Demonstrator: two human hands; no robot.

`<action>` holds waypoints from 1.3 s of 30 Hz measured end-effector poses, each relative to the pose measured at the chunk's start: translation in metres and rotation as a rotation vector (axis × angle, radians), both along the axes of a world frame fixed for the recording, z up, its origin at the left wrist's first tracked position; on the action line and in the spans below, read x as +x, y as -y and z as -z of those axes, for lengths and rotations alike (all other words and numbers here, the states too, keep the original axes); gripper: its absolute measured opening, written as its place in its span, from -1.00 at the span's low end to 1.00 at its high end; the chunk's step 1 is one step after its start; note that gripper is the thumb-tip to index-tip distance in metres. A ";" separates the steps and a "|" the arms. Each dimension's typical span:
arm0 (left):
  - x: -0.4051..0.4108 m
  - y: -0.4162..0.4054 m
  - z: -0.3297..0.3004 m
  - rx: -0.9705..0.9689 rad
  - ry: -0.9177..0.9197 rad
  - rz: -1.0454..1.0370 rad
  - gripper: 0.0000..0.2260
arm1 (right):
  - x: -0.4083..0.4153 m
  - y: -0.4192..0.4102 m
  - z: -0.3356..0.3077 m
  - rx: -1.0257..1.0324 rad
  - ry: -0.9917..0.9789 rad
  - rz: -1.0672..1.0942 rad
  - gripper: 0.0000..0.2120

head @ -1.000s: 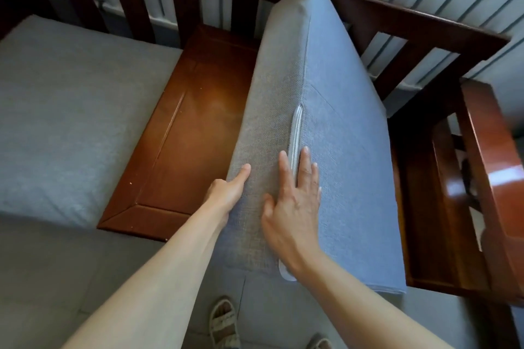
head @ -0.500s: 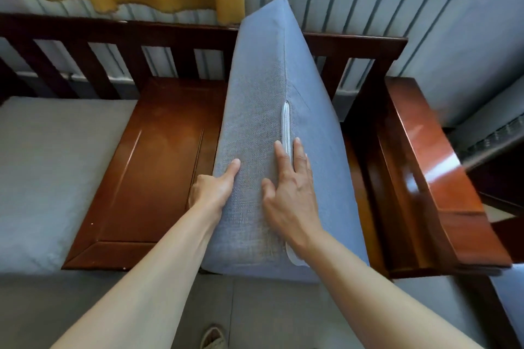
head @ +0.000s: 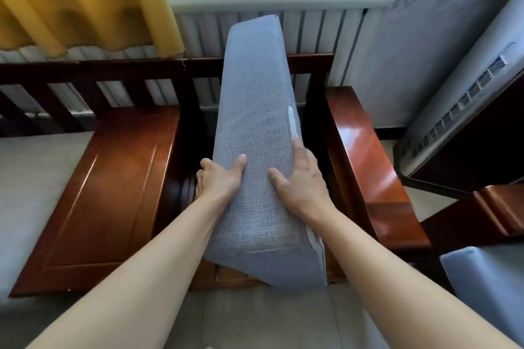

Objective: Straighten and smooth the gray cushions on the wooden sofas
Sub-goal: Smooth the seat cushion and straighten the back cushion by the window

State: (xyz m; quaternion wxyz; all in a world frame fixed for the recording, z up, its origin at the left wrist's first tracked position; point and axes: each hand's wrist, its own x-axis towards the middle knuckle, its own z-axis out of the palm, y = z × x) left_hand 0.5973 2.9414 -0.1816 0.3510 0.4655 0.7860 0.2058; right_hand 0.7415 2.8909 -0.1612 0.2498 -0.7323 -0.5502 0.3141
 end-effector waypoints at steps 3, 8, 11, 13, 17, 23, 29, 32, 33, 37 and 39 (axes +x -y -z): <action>0.032 0.002 -0.010 0.015 -0.083 0.091 -0.32 | 0.030 -0.002 -0.003 -0.072 -0.180 0.099 -0.11; 0.057 0.002 -0.016 0.056 -0.258 0.158 -0.31 | 0.045 -0.002 0.000 -0.065 -0.165 0.130 -0.15; 0.053 -0.013 -0.021 0.064 -0.318 0.180 -0.26 | 0.033 -0.007 0.003 -0.056 -0.189 0.167 -0.16; 0.046 -0.028 -0.025 0.076 -0.365 0.204 -0.26 | 0.018 -0.012 0.004 -0.030 -0.208 0.207 -0.17; 0.031 -0.059 -0.030 0.100 -0.456 0.271 -0.30 | -0.018 -0.013 0.010 -0.017 -0.303 0.301 -0.21; 0.028 -0.071 -0.020 0.190 -0.509 0.296 -0.38 | -0.025 -0.020 0.016 0.079 0.085 0.068 -0.35; 0.022 -0.075 -0.016 0.198 -0.546 0.284 -0.45 | 0.006 -0.074 0.012 0.088 0.280 -0.196 -0.38; 0.026 -0.075 -0.015 0.177 -0.566 0.260 -0.48 | 0.021 -0.092 0.014 0.116 0.325 -0.273 -0.32; 0.025 -0.076 -0.015 0.164 -0.568 0.244 -0.48 | 0.024 -0.095 0.016 0.134 0.335 -0.304 -0.30; 0.027 -0.073 -0.015 0.097 -0.601 0.123 -0.46 | 0.035 -0.100 0.023 0.249 0.365 -0.457 -0.22; 0.034 -0.070 -0.015 0.060 -0.615 0.050 -0.47 | 0.049 -0.100 0.026 0.311 0.352 -0.574 -0.17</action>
